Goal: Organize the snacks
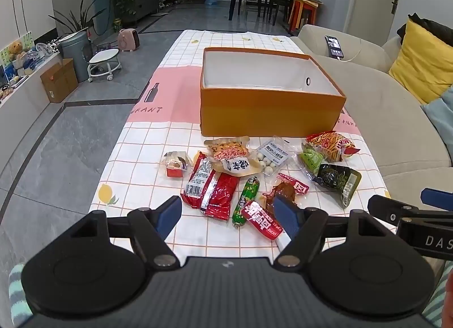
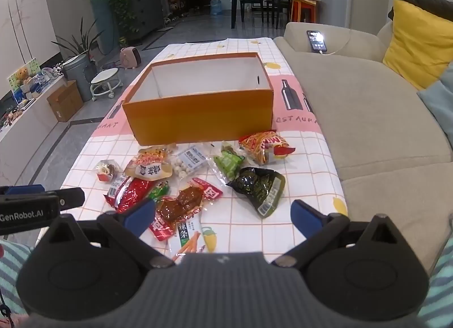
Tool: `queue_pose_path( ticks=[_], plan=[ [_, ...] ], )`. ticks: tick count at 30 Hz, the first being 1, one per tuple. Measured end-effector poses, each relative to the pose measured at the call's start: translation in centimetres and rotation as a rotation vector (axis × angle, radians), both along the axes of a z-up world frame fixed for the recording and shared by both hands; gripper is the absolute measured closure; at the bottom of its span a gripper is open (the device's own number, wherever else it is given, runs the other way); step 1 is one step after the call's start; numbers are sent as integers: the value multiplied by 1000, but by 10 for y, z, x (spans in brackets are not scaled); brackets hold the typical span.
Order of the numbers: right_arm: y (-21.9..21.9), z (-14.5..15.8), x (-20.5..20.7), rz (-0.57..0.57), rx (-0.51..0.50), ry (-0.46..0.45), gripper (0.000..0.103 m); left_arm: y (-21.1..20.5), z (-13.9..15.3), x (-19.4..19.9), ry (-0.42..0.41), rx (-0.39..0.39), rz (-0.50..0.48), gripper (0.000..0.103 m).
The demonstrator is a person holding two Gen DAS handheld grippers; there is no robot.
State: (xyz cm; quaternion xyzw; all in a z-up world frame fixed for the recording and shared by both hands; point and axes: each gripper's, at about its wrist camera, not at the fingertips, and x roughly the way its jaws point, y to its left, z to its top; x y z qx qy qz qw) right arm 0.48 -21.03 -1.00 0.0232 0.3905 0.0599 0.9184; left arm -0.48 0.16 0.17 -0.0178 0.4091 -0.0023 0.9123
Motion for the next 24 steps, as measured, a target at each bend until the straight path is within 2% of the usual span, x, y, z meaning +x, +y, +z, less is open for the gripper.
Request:
queue_pose_path(
  ticks=[24],
  plan=[
    [-2,-1,-4,-1,1,6,4,-4,-6,0,5,-6,3,16]
  ],
)
